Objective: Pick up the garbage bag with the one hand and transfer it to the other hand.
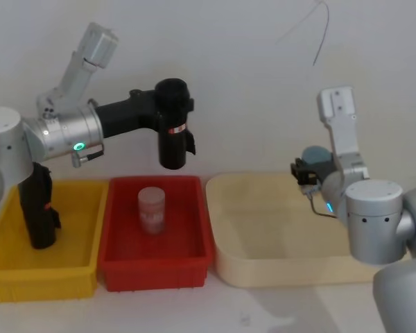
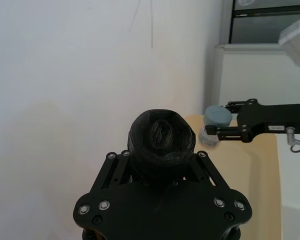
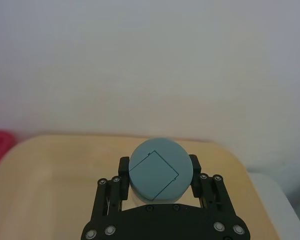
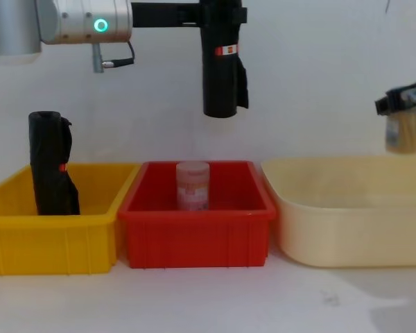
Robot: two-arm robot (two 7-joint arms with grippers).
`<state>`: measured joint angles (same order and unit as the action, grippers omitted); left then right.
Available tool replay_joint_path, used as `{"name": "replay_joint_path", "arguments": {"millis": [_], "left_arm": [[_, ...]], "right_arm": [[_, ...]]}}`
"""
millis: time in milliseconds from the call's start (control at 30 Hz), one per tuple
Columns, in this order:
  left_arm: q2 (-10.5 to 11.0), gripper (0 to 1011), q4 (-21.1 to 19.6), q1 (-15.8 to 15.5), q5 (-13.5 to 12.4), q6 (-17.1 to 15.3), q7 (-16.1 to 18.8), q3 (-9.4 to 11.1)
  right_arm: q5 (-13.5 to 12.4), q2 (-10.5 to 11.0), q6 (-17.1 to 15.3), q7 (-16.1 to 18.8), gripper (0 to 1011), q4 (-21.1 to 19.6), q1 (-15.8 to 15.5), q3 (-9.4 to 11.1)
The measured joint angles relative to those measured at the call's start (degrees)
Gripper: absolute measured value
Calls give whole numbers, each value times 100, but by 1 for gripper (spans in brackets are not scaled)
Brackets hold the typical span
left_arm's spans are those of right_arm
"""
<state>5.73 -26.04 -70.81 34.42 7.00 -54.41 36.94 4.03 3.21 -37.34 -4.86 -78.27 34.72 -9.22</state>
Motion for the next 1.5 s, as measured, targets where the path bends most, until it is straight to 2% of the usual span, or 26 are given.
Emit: {"name": "replay_joint_path", "arguments": {"millis": [67, 200, 400, 467, 733, 833, 1200, 1500], "left_arm": [[-120, 375, 366, -163, 118, 145, -129, 121], [-271, 376, 825, -372, 275, 348, -312, 275], [-439, 376, 1324, -596, 453, 569, -511, 448], [-480, 376, 1455, -655, 498, 626, -562, 490], [-582, 376, 1750, -789, 602, 755, -680, 594], [-600, 376, 1811, -815, 624, 783, -702, 615], [-656, 376, 1988, -899, 684, 858, -768, 676], [-678, 375, 2050, -926, 704, 886, -793, 695]], "right_arm": [[2, 14, -15, -2, 675, 47, 0, 38], [2, 34, -14, 12, 675, 100, -13, 99], [-5, 46, -1, 59, 676, 131, -44, 156], [-10, 50, 10, 84, 712, 141, -55, 179], [-25, 56, 27, 118, 957, 161, -74, 213], [-28, 57, 30, 126, 999, 164, -79, 220], [-40, 87, 148, 293, 1000, -92, -265, 168], [-173, 143, 377, 692, 1000, -519, -583, 68]]}}
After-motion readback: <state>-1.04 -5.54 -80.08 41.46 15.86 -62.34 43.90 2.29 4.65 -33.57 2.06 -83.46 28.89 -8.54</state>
